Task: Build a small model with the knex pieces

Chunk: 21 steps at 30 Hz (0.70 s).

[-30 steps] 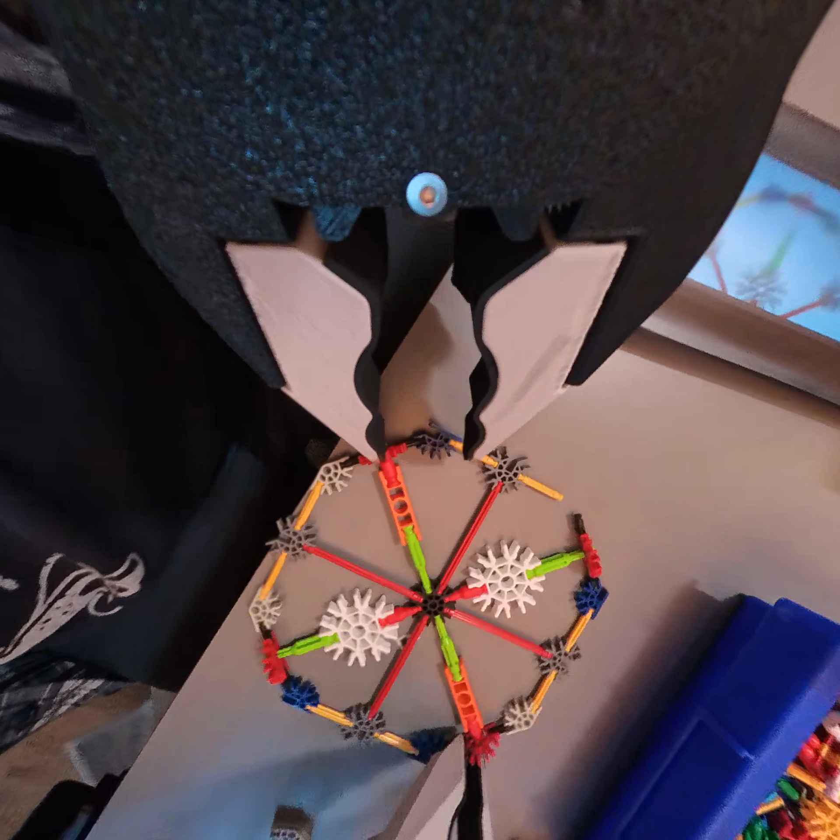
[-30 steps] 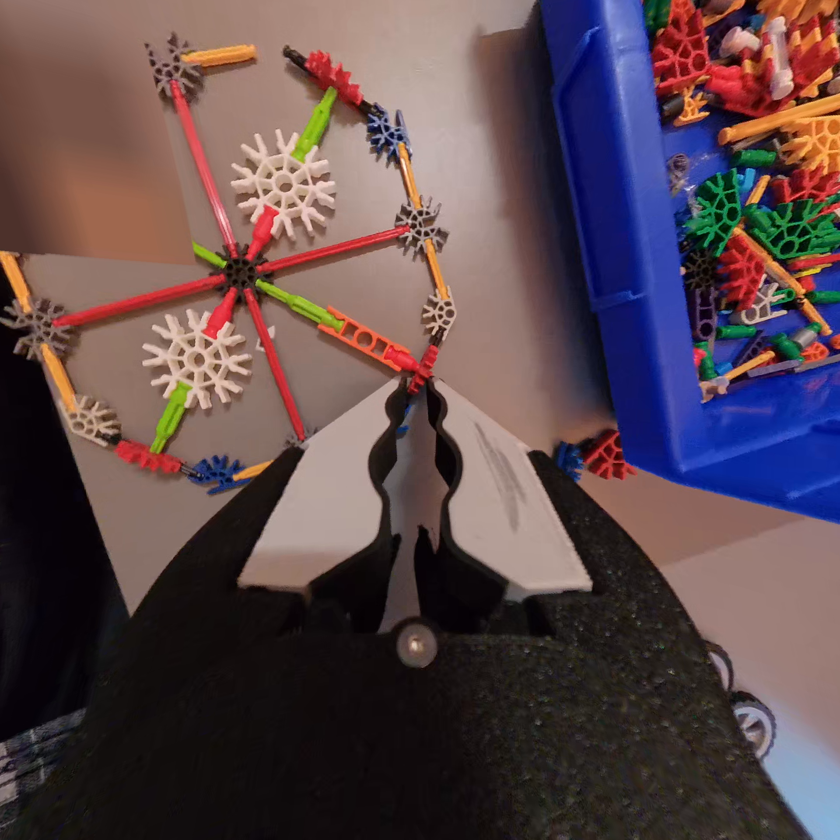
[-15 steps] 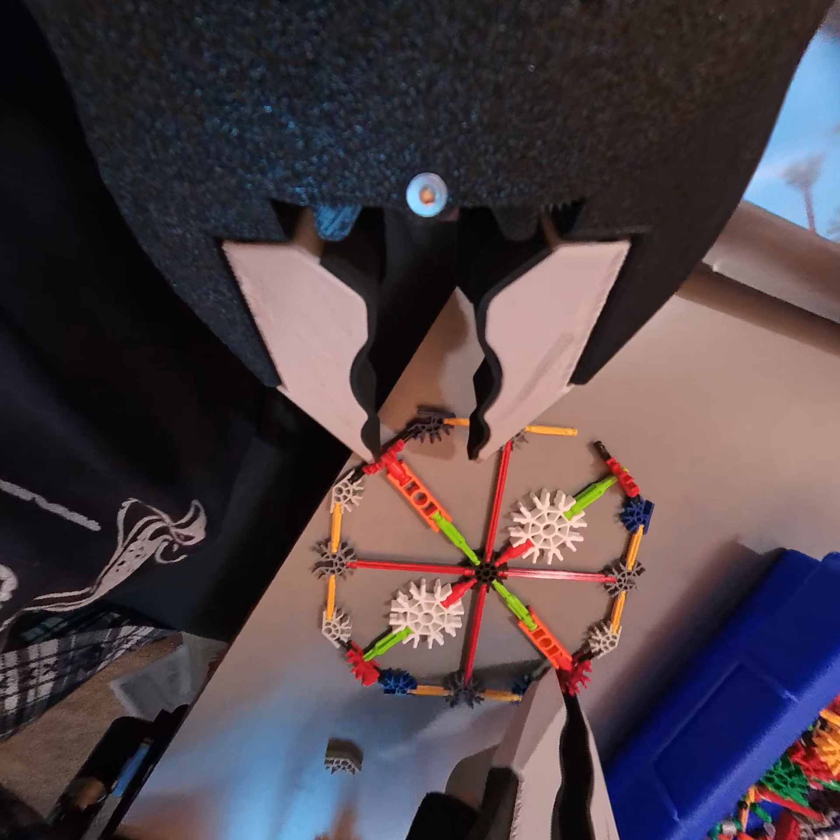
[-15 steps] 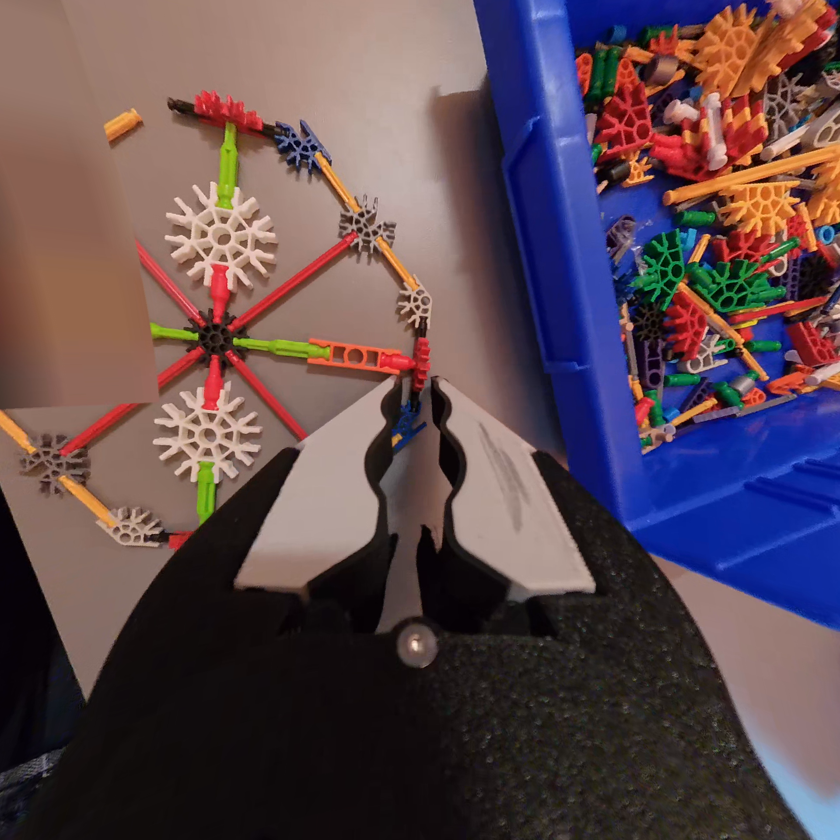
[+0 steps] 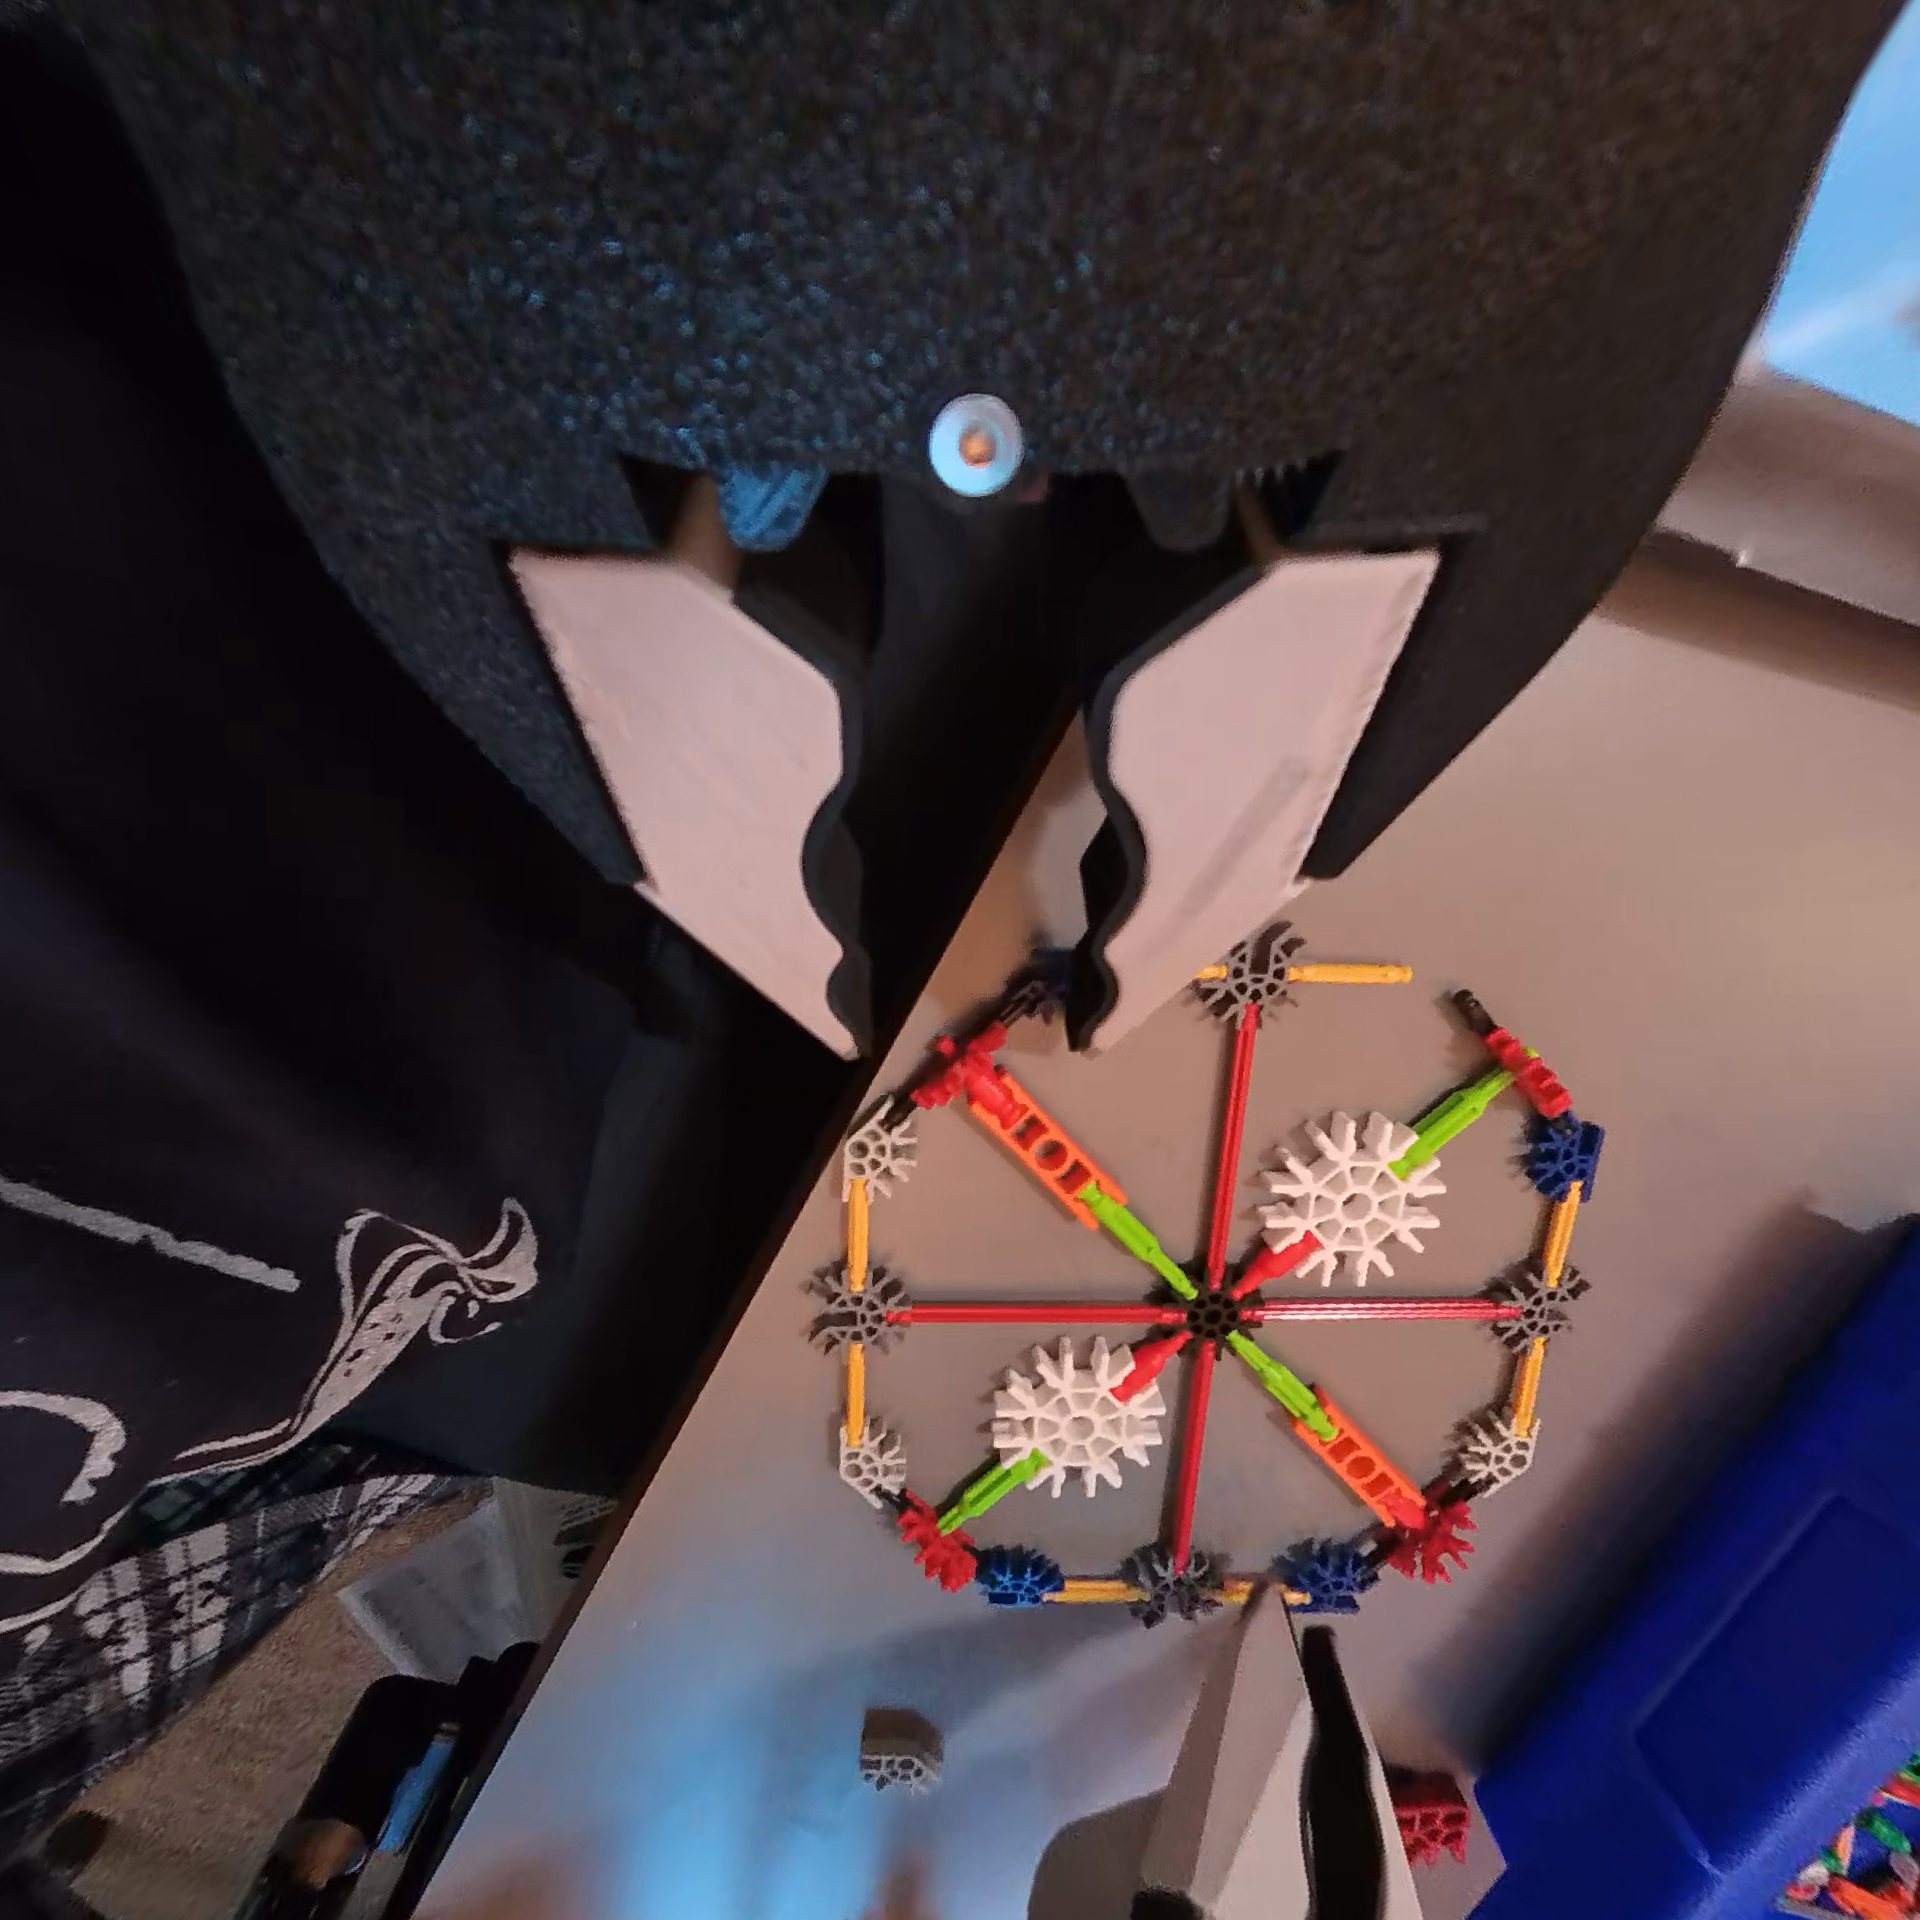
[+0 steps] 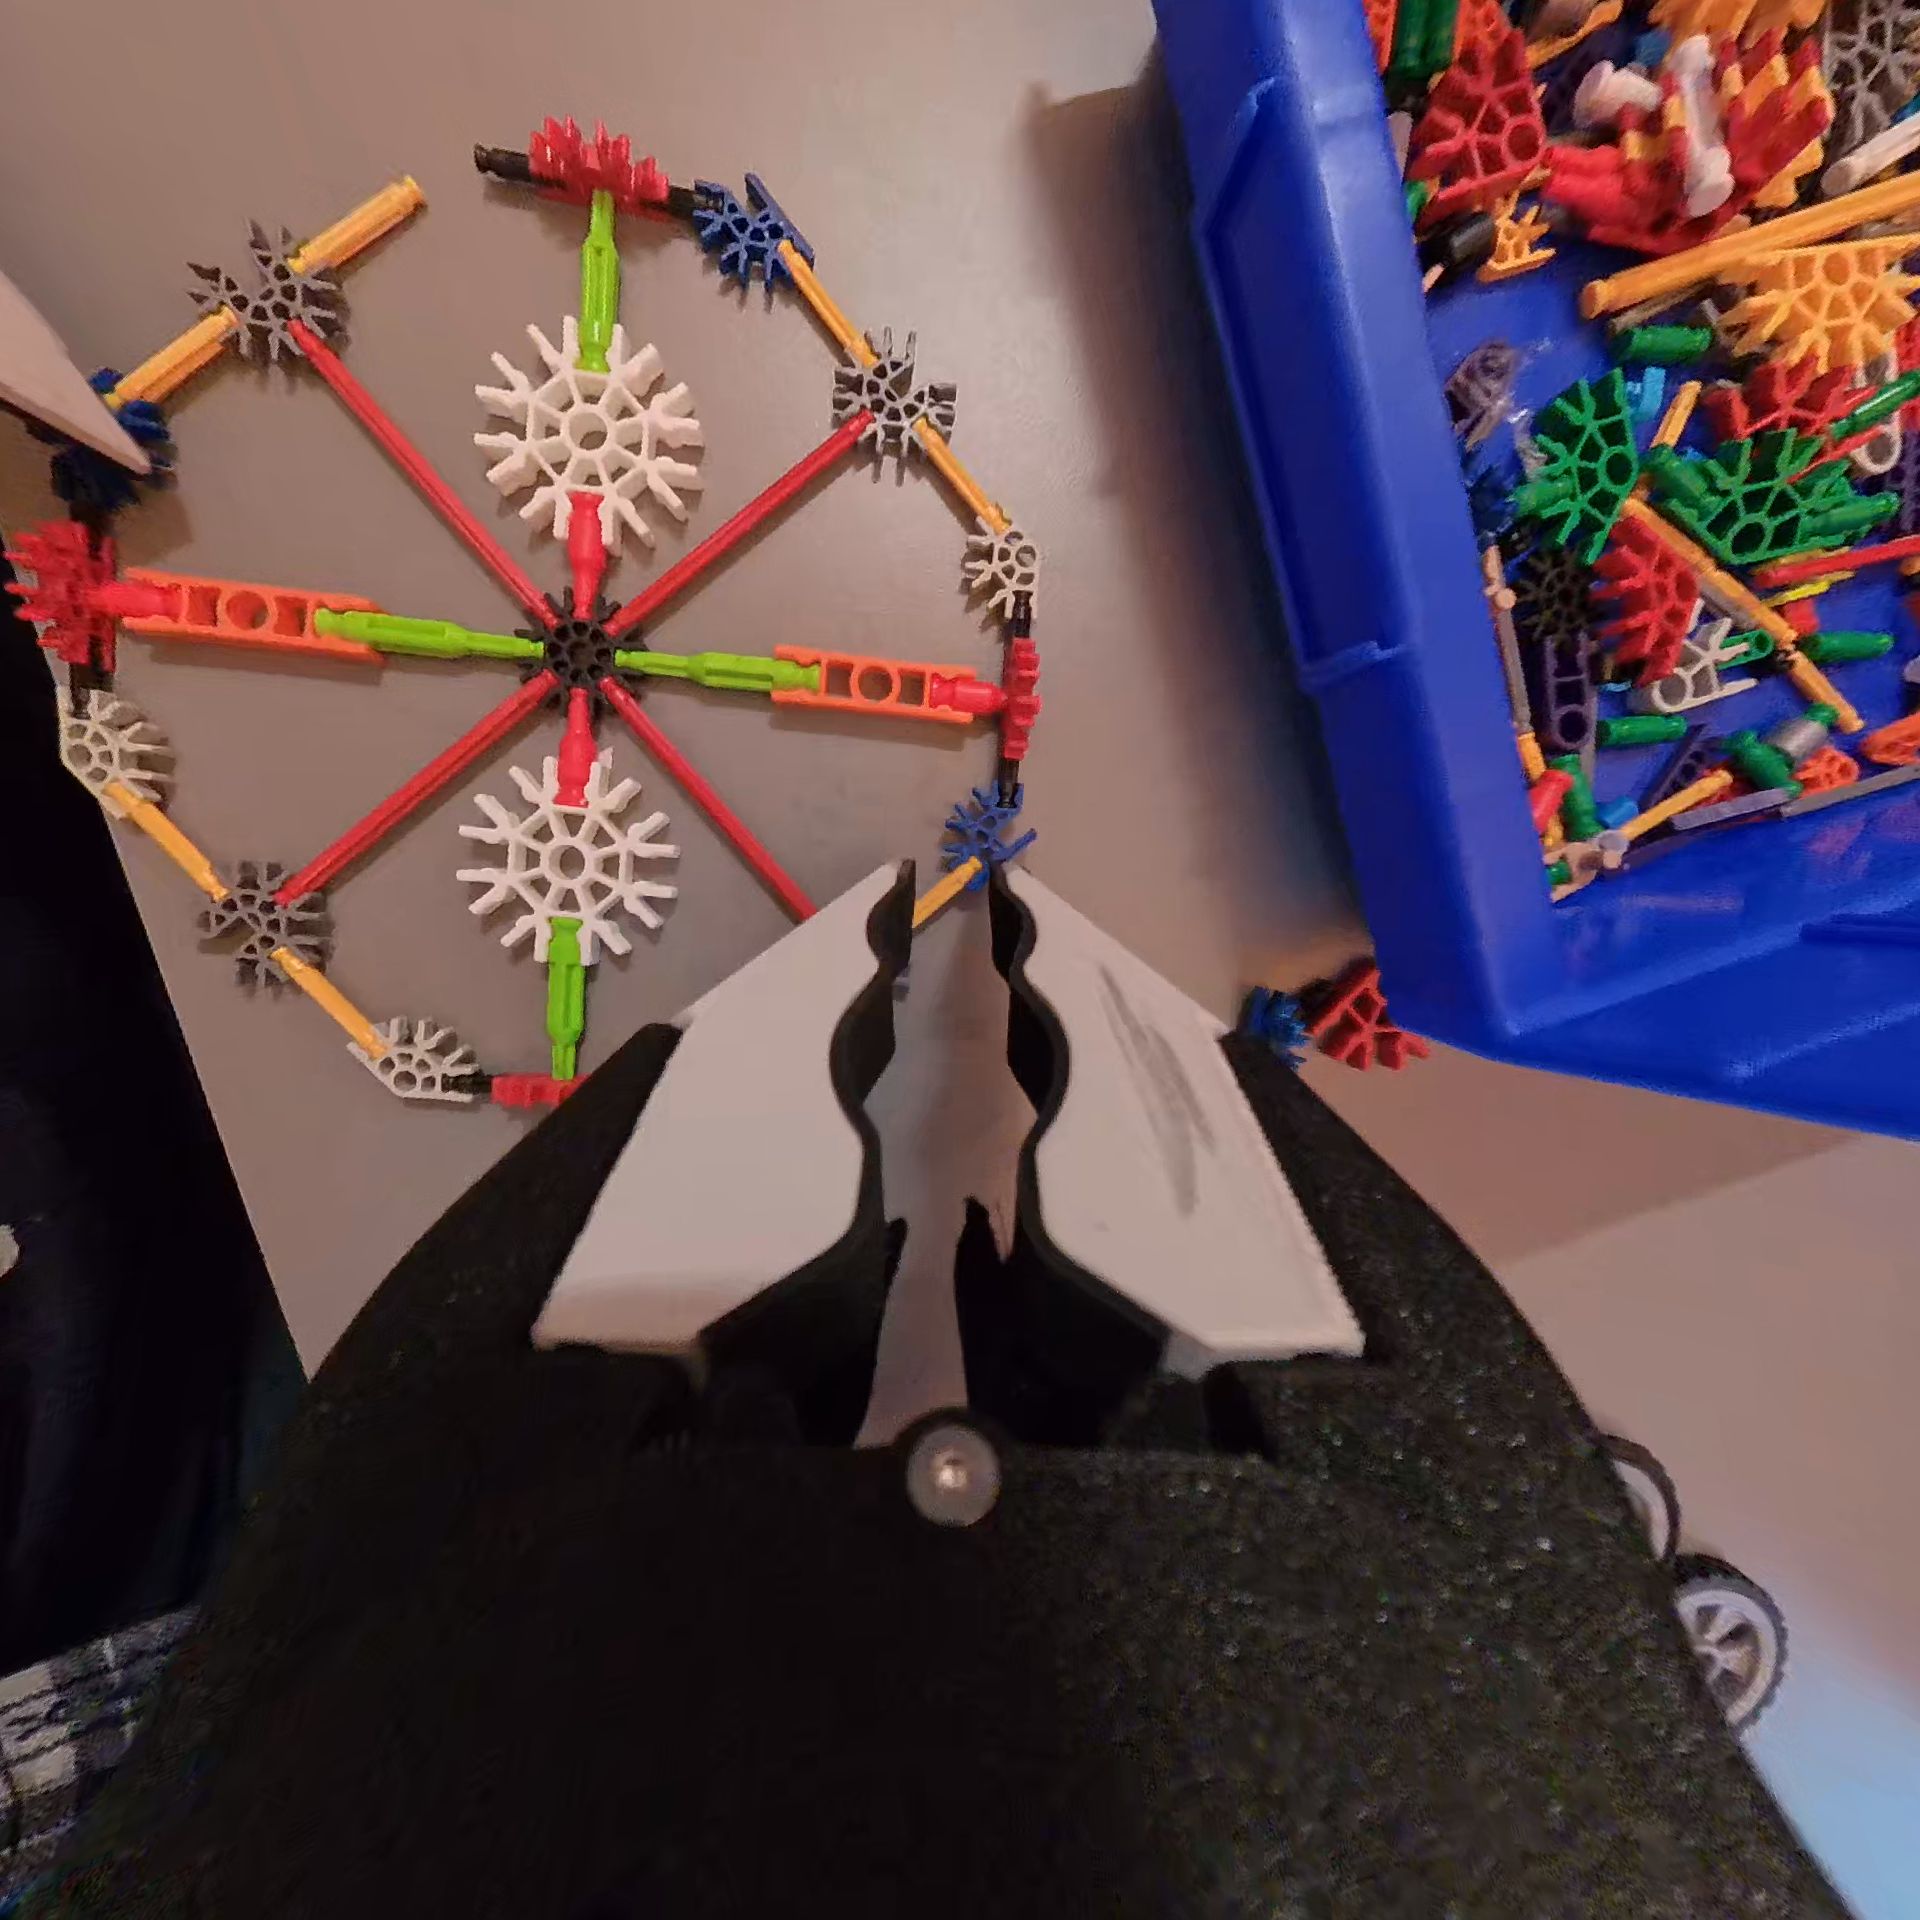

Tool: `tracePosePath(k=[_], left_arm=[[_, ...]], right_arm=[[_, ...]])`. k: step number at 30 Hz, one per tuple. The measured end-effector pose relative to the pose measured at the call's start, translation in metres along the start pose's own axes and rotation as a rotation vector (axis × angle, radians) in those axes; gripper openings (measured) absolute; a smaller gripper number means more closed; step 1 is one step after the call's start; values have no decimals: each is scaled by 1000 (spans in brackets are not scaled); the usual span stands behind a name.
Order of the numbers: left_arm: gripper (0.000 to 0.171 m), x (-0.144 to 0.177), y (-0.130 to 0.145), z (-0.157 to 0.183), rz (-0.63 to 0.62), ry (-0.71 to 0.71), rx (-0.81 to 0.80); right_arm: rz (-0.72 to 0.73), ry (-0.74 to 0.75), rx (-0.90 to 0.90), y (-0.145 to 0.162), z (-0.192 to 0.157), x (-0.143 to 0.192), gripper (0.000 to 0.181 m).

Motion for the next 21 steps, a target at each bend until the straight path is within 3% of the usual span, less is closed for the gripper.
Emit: tracePosePath(k=[21], left_arm=[[39, -16, -12, 18, 36, 68, 13]], right_arm=[[-15, 6, 17, -9, 7, -12, 14]])
Point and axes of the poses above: each gripper's, where its closed fingertips meet, x back along the fingers, y out of its underside, z = x × y across the jaws, the point moved 1 cm from there along x, back along the fingers, and after that the axes turned 14 degrees about x, right-handed, at the moved point
